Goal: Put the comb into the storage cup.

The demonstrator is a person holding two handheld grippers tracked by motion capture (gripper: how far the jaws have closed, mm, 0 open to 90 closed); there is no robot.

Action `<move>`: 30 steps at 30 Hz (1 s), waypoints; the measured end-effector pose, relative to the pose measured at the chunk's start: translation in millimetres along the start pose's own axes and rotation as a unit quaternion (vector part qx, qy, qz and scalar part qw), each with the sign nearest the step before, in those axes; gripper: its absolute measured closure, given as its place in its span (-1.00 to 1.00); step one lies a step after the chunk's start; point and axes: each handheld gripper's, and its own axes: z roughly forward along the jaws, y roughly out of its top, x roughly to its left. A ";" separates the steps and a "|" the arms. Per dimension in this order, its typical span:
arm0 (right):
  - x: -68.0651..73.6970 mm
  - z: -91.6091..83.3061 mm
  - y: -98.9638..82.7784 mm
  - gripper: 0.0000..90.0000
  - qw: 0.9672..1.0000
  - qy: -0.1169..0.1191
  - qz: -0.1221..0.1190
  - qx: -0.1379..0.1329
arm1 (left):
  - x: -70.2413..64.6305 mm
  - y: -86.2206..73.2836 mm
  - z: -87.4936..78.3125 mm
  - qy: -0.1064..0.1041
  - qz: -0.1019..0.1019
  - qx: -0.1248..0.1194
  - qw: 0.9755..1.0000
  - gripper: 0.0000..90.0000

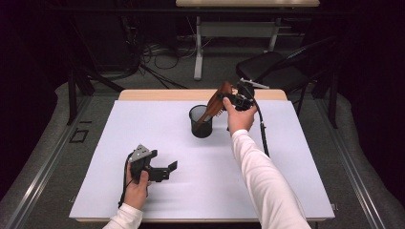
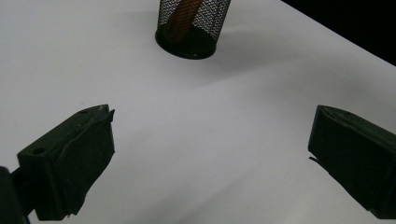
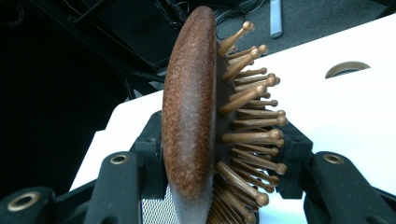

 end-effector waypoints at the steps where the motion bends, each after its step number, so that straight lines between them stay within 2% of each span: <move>1: -0.2 0.0 0.1 0.05 1.000 0.000 -0.001 0.000 | 0.0 0.0 0.0 0.000 0.000 0.000 1.000 -0.99; 21: -6.8 -1.5 0.8 0.00 1.000 0.007 -0.011 0.012 | -0.7 -0.4 0.9 0.000 0.003 0.002 1.000 -0.99; 30: -10.4 -1.4 -1.0 -0.01 1.000 0.019 -0.011 0.006 | -0.5 -0.8 1.1 0.001 0.004 0.003 1.000 -0.99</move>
